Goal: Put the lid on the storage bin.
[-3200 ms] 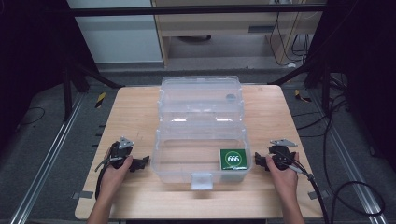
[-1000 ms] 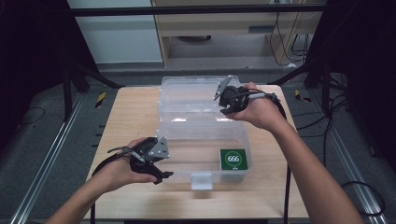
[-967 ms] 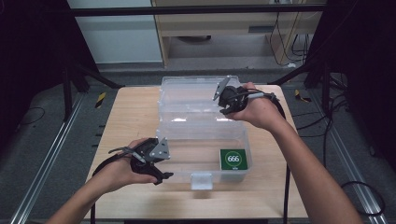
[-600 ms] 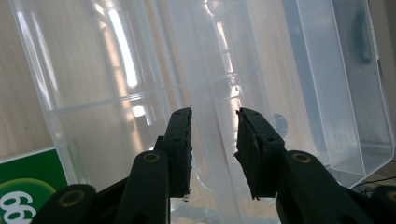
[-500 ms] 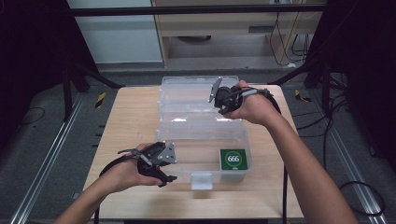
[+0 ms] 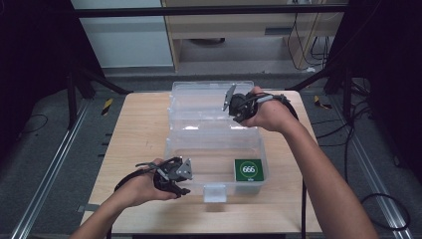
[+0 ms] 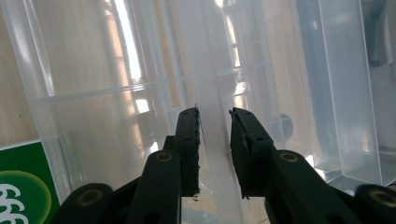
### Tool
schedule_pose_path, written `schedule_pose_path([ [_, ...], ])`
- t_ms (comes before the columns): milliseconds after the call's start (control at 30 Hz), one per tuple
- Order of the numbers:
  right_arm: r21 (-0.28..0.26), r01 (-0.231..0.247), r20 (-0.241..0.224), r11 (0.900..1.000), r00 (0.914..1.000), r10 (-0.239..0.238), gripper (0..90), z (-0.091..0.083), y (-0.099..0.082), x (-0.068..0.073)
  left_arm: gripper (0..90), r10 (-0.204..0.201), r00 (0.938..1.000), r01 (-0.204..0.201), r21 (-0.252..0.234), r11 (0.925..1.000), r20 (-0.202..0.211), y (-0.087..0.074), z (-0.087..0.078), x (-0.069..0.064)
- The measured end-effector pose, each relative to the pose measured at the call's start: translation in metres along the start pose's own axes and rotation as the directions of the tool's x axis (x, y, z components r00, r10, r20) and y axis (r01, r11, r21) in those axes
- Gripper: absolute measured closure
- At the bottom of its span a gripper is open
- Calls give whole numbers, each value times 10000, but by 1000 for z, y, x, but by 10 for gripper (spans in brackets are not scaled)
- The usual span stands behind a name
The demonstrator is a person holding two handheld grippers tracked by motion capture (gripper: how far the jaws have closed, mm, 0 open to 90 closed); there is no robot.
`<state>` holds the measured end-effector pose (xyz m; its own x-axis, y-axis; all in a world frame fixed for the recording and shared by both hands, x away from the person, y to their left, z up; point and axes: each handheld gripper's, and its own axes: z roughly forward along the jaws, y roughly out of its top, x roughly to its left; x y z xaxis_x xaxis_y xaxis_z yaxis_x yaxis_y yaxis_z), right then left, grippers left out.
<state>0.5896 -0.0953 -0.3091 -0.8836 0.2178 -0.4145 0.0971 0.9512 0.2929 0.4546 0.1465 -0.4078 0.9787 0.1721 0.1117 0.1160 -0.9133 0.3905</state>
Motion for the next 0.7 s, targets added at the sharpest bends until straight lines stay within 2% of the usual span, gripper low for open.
schedule_pose_path([
  [33,0,0,0,10000,10000,0,745,0,0,0,598,0,10000,0,0,10000,0,0,0,0],
  [67,-56,52,-7,10000,10000,-52,752,0,0,0,598,-16,10000,16,-42,10000,0,0,0,0],
  [133,1,189,36,9998,9998,-189,760,0,1,1,676,3,10000,-3,5,10000,-36,0,1,1],
  [200,58,386,109,9992,9992,-386,768,-1,1,2,704,-62,9999,62,26,10000,-120,-1,1,2],
  [367,135,610,167,9980,9980,-612,780,0,3,4,788,-139,9998,140,-35,9999,152,-1,1,1],
  [700,144,1308,196,9913,9912,-1310,829,-3,5,8,805,-420,9991,420,-42,9991,-66,-1,2,-2],
])
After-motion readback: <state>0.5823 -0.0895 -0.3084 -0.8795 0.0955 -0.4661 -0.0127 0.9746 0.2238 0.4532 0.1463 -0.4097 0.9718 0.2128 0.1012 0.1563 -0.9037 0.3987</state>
